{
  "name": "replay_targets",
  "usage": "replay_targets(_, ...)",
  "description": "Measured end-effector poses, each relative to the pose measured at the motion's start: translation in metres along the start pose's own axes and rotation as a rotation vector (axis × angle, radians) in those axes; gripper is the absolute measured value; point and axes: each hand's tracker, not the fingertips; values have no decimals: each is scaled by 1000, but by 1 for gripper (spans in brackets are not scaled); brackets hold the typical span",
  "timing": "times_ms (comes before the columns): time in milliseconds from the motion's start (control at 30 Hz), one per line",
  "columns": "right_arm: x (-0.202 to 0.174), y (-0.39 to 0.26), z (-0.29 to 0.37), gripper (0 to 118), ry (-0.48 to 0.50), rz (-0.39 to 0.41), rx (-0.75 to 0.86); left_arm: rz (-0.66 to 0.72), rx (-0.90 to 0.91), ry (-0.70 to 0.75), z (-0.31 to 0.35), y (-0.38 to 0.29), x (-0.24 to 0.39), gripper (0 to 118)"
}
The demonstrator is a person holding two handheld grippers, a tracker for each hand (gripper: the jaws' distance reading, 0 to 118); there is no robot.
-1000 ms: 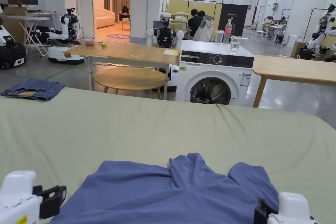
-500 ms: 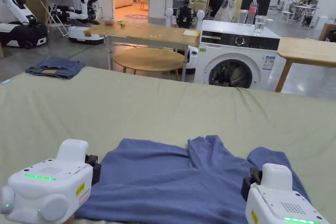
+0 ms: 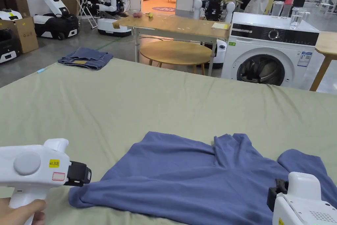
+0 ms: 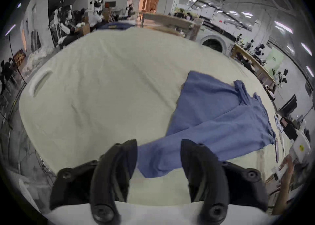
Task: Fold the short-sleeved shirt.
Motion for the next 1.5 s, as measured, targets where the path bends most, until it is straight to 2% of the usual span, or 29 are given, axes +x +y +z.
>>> replay_targets(133,-1,-5,-4,0,1,5,-21,30,-78,49,-40,-5,-9,59)
replay_targets(233,-2,-7,-7,0,4,6,-37,-19,-180,122,-69,-10,-9,59)
replay_targets(300,-2,-7,-10,0,7,8,-48,-18,-104,118,-61,-14,-2,58)
replay_targets(333,-2,-8,-11,0,7,9,-50,-19,-95,136,-60,-14,2,54)
replay_targets(433,0,-7,-17,0,7,8,-65,-86,-83,142,-60,-15,9,32)
replay_targets(500,5,-3,-25,0,11,4,-79,-91,-73,125,-59,-14,10,7)
replay_targets(533,7,1,-29,0,10,3,-87,-83,-62,107,-59,-13,10,1)
replay_targets(600,15,15,-46,1,14,2,-124,-75,-53,68,-54,-16,14,1)
replay_targets(633,20,23,-55,10,19,1,-134,-107,-49,76,-53,-18,15,0)
replay_targets(700,33,42,-83,14,31,29,-157,-70,-26,58,-46,-22,12,0)
replay_targets(767,41,59,-118,50,17,64,-231,-35,-12,41,-43,-26,11,0)
replay_targets(800,47,68,-137,55,30,65,-261,-43,-14,45,-42,-28,12,0)
replay_targets(967,60,92,-224,55,123,28,-473,-42,-9,53,-45,-26,13,0)
replay_targets(1167,53,81,-284,55,144,102,-646,-34,-13,55,-45,-25,13,0)
replay_targets(1233,56,78,-291,54,150,77,-648,-28,-14,56,-49,-22,10,0)
replay_targets(1267,57,80,-289,47,146,63,-635,-29,-13,57,-49,-21,10,0)
replay_targets(1300,58,81,-288,35,139,49,-620,-29,-11,59,-50,-21,11,1)
replay_targets(1367,57,80,-286,0,153,52,-597,-34,-9,64,-50,-22,11,0)
replay_targets(1433,52,76,-284,0,161,65,-594,-40,-5,66,-50,-22,10,0)
replay_targets(1500,47,76,-273,0,150,129,-544,-37,1,64,-49,-22,9,0)
